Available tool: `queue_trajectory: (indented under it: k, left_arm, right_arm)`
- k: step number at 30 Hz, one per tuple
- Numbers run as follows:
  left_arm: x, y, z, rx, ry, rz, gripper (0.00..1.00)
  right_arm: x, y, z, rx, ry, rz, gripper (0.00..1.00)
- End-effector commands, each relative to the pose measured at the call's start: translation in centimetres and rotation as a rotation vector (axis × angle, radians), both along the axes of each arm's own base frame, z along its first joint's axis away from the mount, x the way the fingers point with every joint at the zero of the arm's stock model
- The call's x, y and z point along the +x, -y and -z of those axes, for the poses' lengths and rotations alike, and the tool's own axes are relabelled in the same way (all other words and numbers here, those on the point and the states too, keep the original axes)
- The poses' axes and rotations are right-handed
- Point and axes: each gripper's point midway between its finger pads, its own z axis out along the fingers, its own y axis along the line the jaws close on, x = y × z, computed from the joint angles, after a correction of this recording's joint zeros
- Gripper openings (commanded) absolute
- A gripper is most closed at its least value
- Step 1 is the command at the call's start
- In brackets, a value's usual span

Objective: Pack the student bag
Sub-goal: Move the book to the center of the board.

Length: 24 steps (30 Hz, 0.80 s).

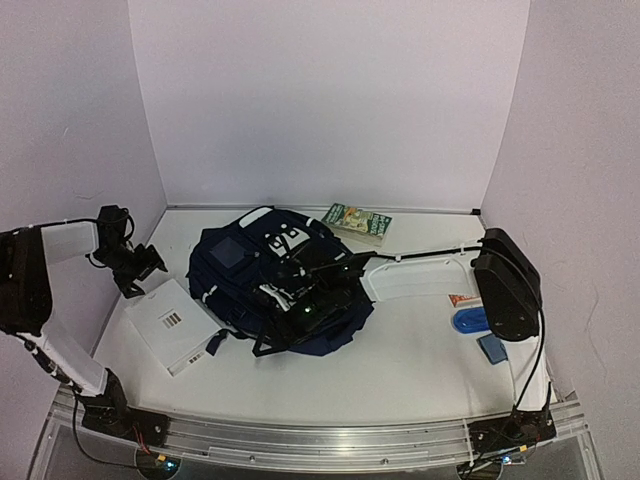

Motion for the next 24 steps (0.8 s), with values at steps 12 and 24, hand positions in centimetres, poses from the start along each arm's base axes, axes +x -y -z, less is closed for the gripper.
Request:
queue_trajectory:
  k: [12,24]
  left_arm:
    - [-2.3,2.1,-4.8,0.036,0.094,0.005,0.92]
    - [2.3,-2.1,0.0,-0.019,0.032,-0.084,0.93]
  right_arm:
    - [-2.8,1.4,-0.8,0.027,-0.083,-0.032,0.82]
    - [-2.9,0.1,0.5,0.017,-0.056,-0.015,0.86]
